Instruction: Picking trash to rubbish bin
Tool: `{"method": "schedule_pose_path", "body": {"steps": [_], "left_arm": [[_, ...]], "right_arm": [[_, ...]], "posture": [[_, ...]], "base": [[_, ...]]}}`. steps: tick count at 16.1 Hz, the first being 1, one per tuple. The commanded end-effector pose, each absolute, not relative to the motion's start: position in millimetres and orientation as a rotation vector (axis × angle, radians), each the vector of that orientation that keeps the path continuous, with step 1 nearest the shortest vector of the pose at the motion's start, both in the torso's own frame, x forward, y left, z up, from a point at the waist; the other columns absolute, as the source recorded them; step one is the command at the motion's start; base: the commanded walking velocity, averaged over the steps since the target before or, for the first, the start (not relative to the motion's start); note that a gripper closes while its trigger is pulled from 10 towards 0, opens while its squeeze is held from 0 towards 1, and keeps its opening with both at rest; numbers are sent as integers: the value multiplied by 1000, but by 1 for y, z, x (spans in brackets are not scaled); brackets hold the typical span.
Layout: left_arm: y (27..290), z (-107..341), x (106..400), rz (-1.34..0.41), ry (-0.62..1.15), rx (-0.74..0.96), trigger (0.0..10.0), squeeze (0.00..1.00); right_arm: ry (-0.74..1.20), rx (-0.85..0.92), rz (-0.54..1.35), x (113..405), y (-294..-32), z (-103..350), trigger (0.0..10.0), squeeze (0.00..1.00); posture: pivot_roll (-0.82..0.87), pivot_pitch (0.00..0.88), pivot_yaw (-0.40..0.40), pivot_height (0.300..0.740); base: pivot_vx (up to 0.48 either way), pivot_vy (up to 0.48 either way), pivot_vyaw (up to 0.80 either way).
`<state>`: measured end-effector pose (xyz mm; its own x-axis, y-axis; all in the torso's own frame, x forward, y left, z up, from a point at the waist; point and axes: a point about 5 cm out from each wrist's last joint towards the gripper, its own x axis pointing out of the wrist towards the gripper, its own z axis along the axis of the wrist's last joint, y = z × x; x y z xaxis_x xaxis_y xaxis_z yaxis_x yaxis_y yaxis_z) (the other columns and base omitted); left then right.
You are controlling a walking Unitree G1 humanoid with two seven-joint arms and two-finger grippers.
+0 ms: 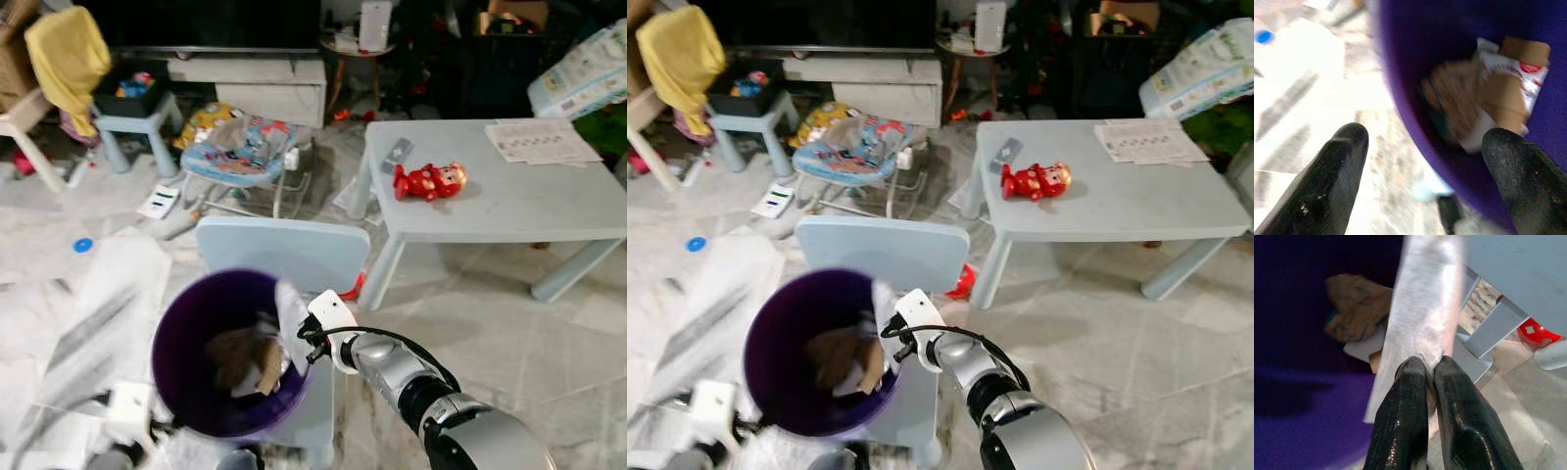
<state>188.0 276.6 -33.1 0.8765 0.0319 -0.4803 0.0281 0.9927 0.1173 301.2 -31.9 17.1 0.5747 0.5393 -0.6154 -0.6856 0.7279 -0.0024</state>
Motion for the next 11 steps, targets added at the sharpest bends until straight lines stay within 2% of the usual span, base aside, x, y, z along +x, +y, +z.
{"method": "schedule_pose_path", "body": {"steps": [1, 2, 3, 4, 5, 6, 7, 8, 9, 10, 11], "left_arm": [[284, -17, 196, 18, 395, 151, 10000, 0], [279, 34, 206, -19, 162, 188, 10000, 0], [270, 60, 205, -39, 98, 201, 10000, 0], [256, 82, 204, -57, 62, 207, 10000, 0], [245, 94, 203, -69, 41, 209, 10000, 0], [237, 102, 203, -68, 32, 208, 10000, 0], [228, 108, 204, -67, 24, 202, 10000, 0], [218, 112, 205, -70, 16, 196, 10000, 0], [206, 118, 206, -72, 10, 188, 10000, 0], [201, 120, 208, -73, 5, 183, 10000, 0], [192, 133, 208, -71, 3, 181, 10000, 0]], "right_arm": [[628, -234, 797, 291, -6, 17, 0, 0], [626, -232, 796, 291, -6, 18, 0, 0], [625, -231, 798, 291, -6, 18, 0, 0], [623, -232, 799, 291, -6, 18, 6588, 0], [621, -231, 799, 292, -5, 19, 3137, 0], [622, -225, 803, 291, -5, 19, 4275, 0], [621, -224, 806, 291, -4, 19, 2392, 0], [624, -219, 815, 291, -4, 19, 4118, 0], [620, -221, 812, 291, -4, 19, 4706, 0], [620, -219, 814, 291, -4, 19, 5765, 0], [618, -218, 816, 291, -4, 20, 8039, 0]], "posture": [[223, 146, -79, 740], [222, 145, -78, 740], [222, 144, -77, 740], [219, 144, -77, 740], [219, 145, -77, 740], [219, 145, -77, 740], [217, 146, -79, 740], [217, 146, -79, 740], [216, 144, -81, 740], [216, 143, -81, 740], [214, 140, -81, 740]], "base": [[0, 0, 0], [0, 0, 0], [0, 0, 0], [0, 0, 0], [0, 0, 0], [0, 0, 0], [0, 0, 0], [0, 0, 0], [0, 0, 0], [0, 0, 0], [0, 0, 0]]}}
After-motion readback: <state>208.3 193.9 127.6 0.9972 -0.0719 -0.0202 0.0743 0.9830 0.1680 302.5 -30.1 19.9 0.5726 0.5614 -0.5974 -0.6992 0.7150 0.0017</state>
